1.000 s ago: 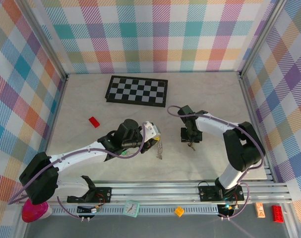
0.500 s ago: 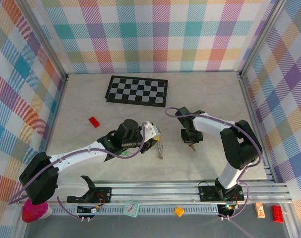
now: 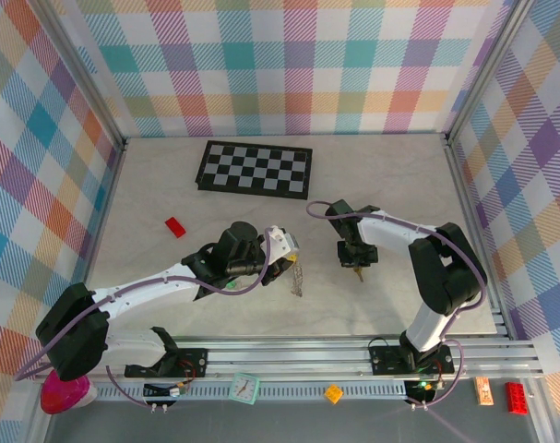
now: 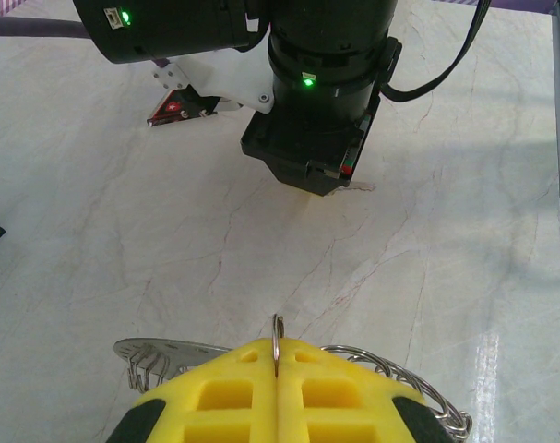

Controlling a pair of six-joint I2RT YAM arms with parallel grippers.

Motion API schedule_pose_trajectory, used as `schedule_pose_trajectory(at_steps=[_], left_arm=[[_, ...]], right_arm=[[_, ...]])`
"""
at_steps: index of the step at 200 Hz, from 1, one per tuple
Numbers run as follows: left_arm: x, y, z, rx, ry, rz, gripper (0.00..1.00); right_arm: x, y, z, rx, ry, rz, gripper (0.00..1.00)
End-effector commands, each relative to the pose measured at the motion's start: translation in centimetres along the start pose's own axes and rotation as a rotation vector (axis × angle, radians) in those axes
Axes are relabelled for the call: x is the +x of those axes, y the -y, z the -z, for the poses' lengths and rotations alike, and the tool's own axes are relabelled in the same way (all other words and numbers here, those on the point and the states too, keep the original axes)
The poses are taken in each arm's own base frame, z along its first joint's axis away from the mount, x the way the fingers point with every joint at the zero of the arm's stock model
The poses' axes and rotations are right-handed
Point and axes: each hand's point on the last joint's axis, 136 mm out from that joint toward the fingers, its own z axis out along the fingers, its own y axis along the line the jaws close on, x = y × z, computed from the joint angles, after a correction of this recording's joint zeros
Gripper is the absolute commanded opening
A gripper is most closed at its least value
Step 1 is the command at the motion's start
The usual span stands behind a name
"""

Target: Put the keys on the keyring

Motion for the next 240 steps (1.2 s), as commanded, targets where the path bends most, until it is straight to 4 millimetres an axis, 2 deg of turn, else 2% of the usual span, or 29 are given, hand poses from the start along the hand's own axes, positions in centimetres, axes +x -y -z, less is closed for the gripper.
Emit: schedule_pose_trajectory(at_steps=[1, 47, 87, 123, 216, 240], left_arm=[[-2.6, -0.4, 0.4, 0.002, 0.066, -0.022, 0.0], [-2.5, -0.4, 0.4, 0.0, 0.065, -0.021, 0.0], [-2.4, -0.4, 0.3, 0.001, 0.064, -0.019, 0.0], [-2.5, -0.4, 0.4, 0.001, 0.067, -0.018, 0.0], [-2.5, -0.3, 0.4, 0.006, 0.066, -0.018, 0.0], [-2.4, -0.3, 0.4, 0.005, 0.066, -0.018, 0.0]], right_arm=[[-0.2, 0.0, 0.3, 0.015, -0.005, 0.015, 0.14], [-0.3, -1.2, 1.5, -0.073, 0.023, 0.03, 0.0], [0.1, -4.5, 3.1, -0.295, 0.038, 0.092, 0.0], [0.9, -6.1, 3.2, -0.393, 0.012, 0.122, 0.0], [0.6, -5.5, 2.2, -0.336, -0.003, 0.113, 0.0], [0.5, -5.5, 2.0, -0.324, -0.006, 0.112, 0.04]])
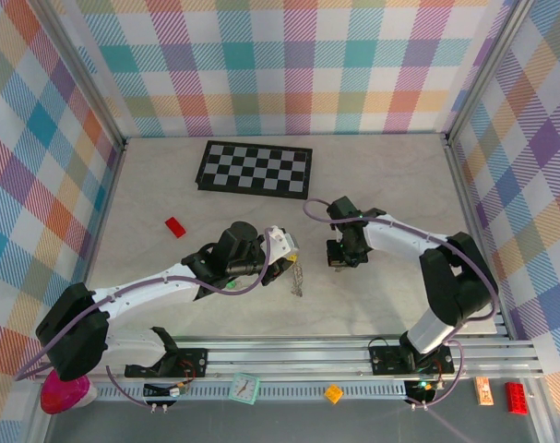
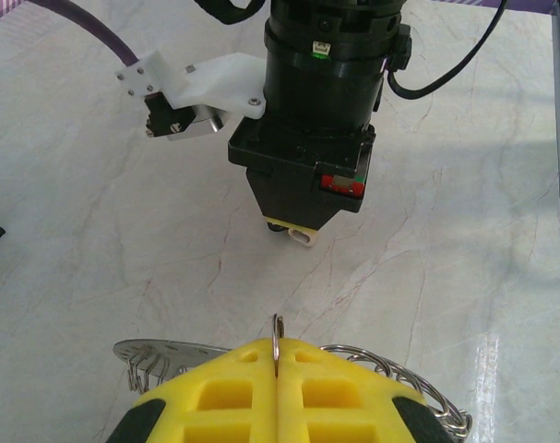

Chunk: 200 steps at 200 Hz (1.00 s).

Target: Put the keys on the keyring

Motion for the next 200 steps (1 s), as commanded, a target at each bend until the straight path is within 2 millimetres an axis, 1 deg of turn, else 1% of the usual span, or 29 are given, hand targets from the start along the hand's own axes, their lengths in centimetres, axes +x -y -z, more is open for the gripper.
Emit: schedule_pose_trajectory(at_steps=[1, 41, 59, 142, 200], left_arm=[[-2.41, -0.31, 0.37, 0.005, 0.066, -0.018, 0.0], [-2.38, -0.32, 0.33, 0.005, 0.064, -0.018, 0.0], [-2.46, -0.31, 0.34, 0.005, 0.066, -0.02, 0.0], [-2.46, -0.3, 0.25, 0.008, 0.065, -0.019, 0.0], [-2.45, -0.3, 0.28, 0.007, 0.065, -0.021, 0.0]], right_arm=[[-0.02, 0.15, -0.33, 0.023, -0.015, 0.008, 0.04], [-0.22, 0.17, -0.52, 0.03, -0.019, 0.008, 0.07], [-0.29, 0.24, -0.5, 0.035, -0.019, 0.009, 0.1], [-0.44, 0.31, -0.56, 0.044, -0.019, 0.008, 0.1], [-0.28, 0.48, -0.8, 0.055, -0.03, 0.005, 0.13]])
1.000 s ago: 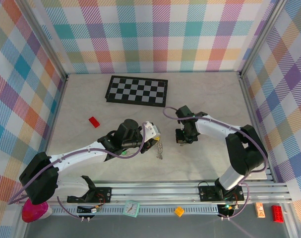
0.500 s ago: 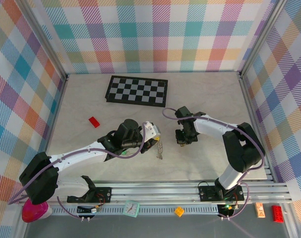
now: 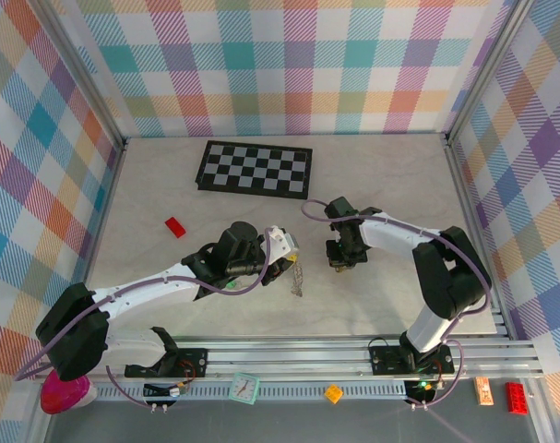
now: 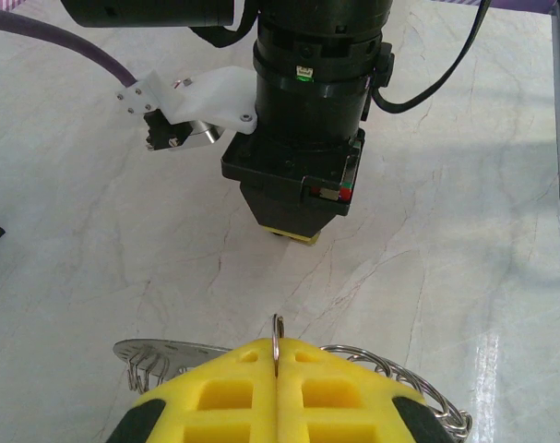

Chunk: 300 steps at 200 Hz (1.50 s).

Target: Put the keys on the keyring

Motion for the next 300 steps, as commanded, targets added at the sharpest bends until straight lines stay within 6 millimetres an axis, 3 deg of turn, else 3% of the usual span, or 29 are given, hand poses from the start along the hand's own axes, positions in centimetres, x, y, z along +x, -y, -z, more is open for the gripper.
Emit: schedule_pose_trajectory(at_steps=[1, 75, 266, 300], left_arm=[[-2.4, -0.3, 0.3, 0.008, 0.065, -0.021, 0.0], [-2.5, -0.3, 0.3, 0.008, 0.065, -0.021, 0.0], [-2.4, -0.3, 0.3, 0.008, 0.065, -0.022, 0.0], [-2.5, -0.3, 0.4, 0.004, 0.065, -0.022, 0.0]], right_arm=[[0.0, 0.0, 0.1, 0.014, -0.015, 0.006, 0.13], [0.0, 0.0, 0.0, 0.015, -0.018, 0.006, 0.08], [-0.2, 0.1, 0.4, 0.025, -0.009, 0.002, 0.09], [-0.6, -0.1, 1.4, 0.007, 0.031, 0.016, 0.0]])
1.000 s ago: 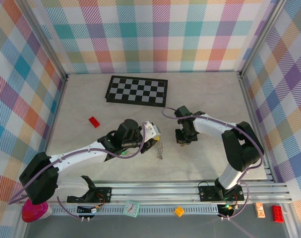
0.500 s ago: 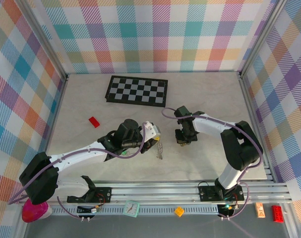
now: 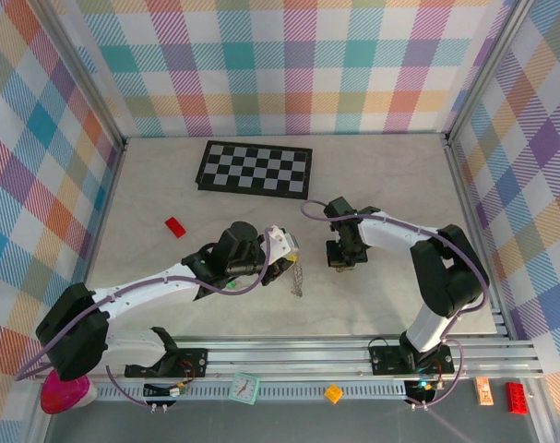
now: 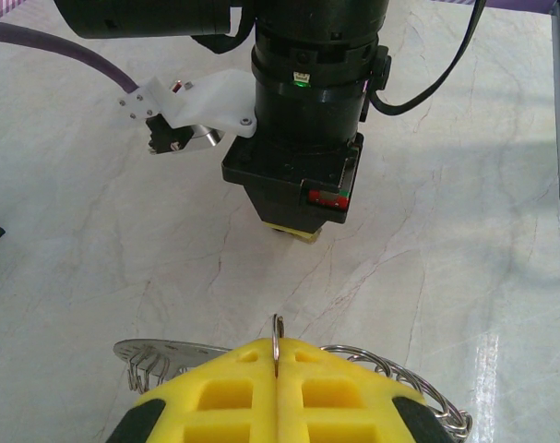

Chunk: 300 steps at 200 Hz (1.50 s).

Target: Put the keys on the keyring

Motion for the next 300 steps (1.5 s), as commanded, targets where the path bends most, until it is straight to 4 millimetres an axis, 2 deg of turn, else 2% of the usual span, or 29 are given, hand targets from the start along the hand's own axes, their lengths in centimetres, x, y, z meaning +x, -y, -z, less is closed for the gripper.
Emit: schedule_pose_trajectory(at_steps=[1, 32, 58, 72, 94, 159, 211, 244, 300], left_arm=[[-2.4, -0.3, 0.4, 0.005, 0.063, -0.021, 0.0], [-2.3, -0.3, 0.5, 0.001, 0.063, -0.007, 0.0], [-2.3, -0.3, 0.7, -0.003, 0.069, 0.008, 0.0], [-2.3, -0.3, 0.8, -0.006, 0.069, 0.011, 0.0], [-2.4, -0.4, 0.9, -0.012, 0.069, 0.01, 0.0], [-2.5, -0.3, 1.3, -0.014, 0.069, -0.031, 0.0], [-2.3, 0.6, 1.5, 0.022, 0.099, -0.109, 0.0], [-2.0, 1.4, 1.5, 0.058, 0.125, -0.153, 0.0], [-2.1, 1.6, 1.5, 0.067, 0.136, -0.183, 0.0]], right_arm=[[-0.7, -0.4, 1.7, -0.013, 0.049, 0.018, 0.0], [-1.4, -1.7, 5.4, -0.097, 0.189, 0.112, 0.0], [-1.6, -4.4, 9.8, -0.259, 0.38, 0.273, 0.0], [-1.4, -5.7, 12.0, -0.33, 0.487, 0.362, 0.0], [-0.3, -7.1, 13.8, -0.402, 0.586, 0.505, 0.0], [2.4, -10.2, 16.3, -0.591, 0.685, 0.695, 0.0], [4.3, -11.9, 16.9, -0.671, 0.687, 0.804, 0.0], [4.6, -12.6, 16.6, -0.658, 0.669, 0.872, 0.0], [4.2, -13.3, 16.4, -0.648, 0.672, 0.901, 0.0]])
